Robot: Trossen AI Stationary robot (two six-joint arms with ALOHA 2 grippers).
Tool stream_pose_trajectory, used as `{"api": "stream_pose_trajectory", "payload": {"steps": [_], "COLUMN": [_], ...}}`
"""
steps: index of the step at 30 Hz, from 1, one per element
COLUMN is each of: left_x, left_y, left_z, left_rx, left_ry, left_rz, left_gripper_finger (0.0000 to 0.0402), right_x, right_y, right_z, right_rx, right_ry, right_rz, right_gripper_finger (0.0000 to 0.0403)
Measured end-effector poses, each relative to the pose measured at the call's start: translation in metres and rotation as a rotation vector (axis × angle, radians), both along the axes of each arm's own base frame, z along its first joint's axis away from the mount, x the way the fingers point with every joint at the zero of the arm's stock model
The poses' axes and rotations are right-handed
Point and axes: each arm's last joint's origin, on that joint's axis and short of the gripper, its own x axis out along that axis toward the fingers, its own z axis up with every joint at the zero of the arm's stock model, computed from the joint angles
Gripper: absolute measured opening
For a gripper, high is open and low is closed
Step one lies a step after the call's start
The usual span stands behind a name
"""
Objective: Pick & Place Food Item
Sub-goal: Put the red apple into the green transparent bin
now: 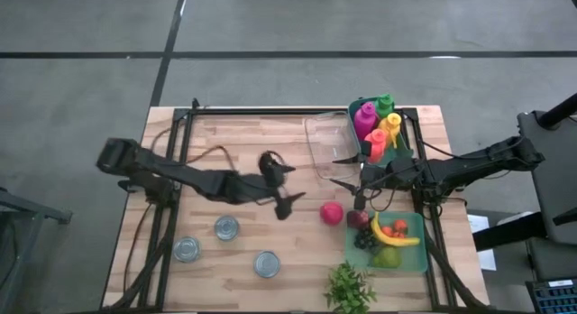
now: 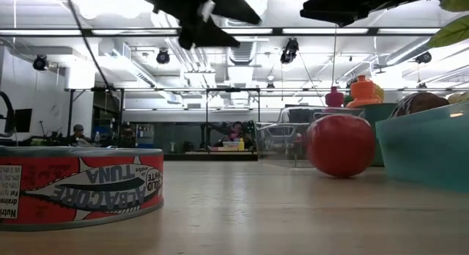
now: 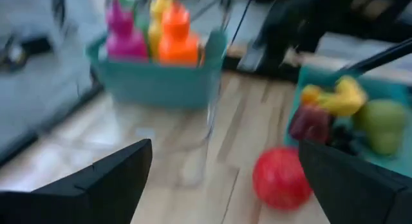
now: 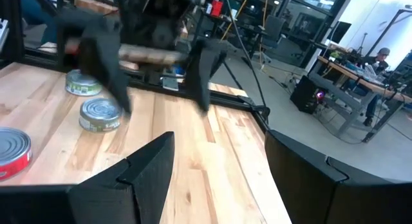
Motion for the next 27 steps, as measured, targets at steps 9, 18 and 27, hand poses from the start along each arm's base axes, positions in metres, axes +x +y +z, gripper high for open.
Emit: {"api": "stream_pose_trajectory", "payload": {"steps": [9,18,27], "left_x": [-0.093,-0.165,-0.191], "left_y": [0.018,0.030,0.034], "left_z": [-0.020,-0.067,-0.079], "left_rx": [0.074,0.055,0.074], "left_ry": [-0.230,-0.388,-0.446], "left_rz": [-0.095,-0.088,-0.094], "left_gripper_finger": [0.0391,0.0391,0.0391], "right_x": [0.000,0.000,0.000], "right_y": [0.000,0.000,0.000], "right_z": [0.000,0.000,0.000], "right_rx": [-0.001,0.000,0.000], "right_ry": [0.003,0.001,-0.002], "right_rz": [0.000,0.000,0.001], "right_gripper_finger": [0.0239,0.0239,0.0239]}}
